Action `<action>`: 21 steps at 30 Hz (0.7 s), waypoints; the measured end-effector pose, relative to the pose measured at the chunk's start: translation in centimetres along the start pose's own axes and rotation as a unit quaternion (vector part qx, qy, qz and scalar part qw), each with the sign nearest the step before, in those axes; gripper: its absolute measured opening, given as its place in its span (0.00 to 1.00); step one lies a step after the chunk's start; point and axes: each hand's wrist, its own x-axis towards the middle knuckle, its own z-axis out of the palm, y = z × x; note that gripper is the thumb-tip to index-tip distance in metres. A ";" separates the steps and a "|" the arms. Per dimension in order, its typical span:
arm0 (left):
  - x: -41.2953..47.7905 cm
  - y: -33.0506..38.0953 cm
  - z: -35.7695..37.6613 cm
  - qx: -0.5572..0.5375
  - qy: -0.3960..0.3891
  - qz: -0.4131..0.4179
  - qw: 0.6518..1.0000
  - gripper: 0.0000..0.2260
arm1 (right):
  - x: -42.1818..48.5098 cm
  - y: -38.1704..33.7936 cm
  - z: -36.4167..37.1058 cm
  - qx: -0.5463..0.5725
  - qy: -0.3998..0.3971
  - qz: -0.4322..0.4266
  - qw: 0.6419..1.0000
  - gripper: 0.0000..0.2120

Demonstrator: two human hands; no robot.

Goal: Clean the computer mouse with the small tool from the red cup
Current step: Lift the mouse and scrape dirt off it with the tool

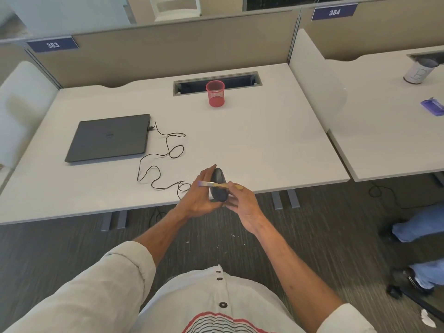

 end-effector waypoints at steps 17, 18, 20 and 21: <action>0.5 -1.2 -0.5 0.034 0.012 0.047 0.998 0.56 | -0.3 0.1 -0.6 0.219 0.001 0.062 0.974 0.23; 0.6 -1.4 -0.5 0.026 0.014 0.052 0.998 0.55 | -0.3 0.2 -0.6 0.232 0.002 0.066 0.971 0.24; 0.7 -1.6 -0.4 0.005 0.019 0.052 0.998 0.54 | -0.1 0.5 -0.4 0.261 -0.002 0.075 0.962 0.24; 0.7 -1.7 -0.4 -0.009 0.022 0.047 0.999 0.55 | -0.1 0.7 -0.3 0.274 -0.006 0.078 0.958 0.23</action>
